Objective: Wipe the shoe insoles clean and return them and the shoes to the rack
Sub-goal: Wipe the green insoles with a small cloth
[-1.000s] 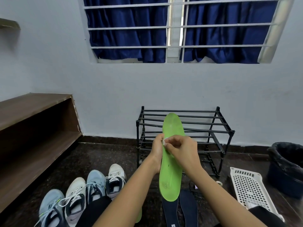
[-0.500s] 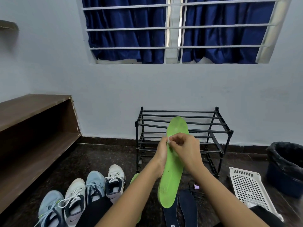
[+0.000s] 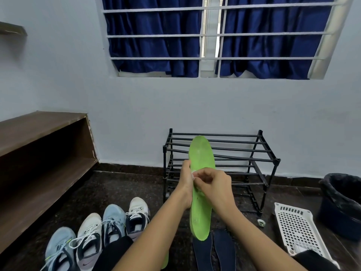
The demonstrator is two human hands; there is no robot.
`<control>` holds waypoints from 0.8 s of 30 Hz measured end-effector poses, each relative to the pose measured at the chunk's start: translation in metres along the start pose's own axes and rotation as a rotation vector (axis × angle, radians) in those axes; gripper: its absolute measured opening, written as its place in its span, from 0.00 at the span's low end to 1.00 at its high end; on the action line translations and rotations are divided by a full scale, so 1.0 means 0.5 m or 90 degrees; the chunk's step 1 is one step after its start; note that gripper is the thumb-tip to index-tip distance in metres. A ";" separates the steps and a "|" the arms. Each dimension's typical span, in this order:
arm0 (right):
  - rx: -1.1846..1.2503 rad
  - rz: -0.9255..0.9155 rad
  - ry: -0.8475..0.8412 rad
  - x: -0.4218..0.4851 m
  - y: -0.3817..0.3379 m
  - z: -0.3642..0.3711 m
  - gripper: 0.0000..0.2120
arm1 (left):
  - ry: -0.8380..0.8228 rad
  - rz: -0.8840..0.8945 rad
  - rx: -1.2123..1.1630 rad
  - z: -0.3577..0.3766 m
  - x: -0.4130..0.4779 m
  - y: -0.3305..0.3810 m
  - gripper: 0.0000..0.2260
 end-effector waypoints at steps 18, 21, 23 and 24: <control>-0.027 -0.042 -0.031 -0.001 -0.007 0.001 0.07 | 0.016 0.003 -0.007 -0.011 0.000 0.009 0.21; -0.023 -0.036 -0.036 0.002 -0.005 0.000 0.07 | 0.028 0.009 -0.011 -0.010 0.003 0.006 0.25; -0.028 -0.022 -0.046 0.009 0.000 -0.003 0.06 | 0.019 0.006 0.001 -0.003 0.002 0.000 0.27; -0.029 -0.014 -0.052 0.011 0.002 -0.004 0.06 | 0.012 0.005 0.008 0.001 0.001 -0.002 0.27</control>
Point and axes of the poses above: each hand's wrist, its own x-axis towards the middle knuckle, its own z-axis out of the palm, y = z × x, the point moved 6 cm from there along x, towards the middle knuckle, and after that the axes turned 14 degrees about y, right-handed, at the moved point
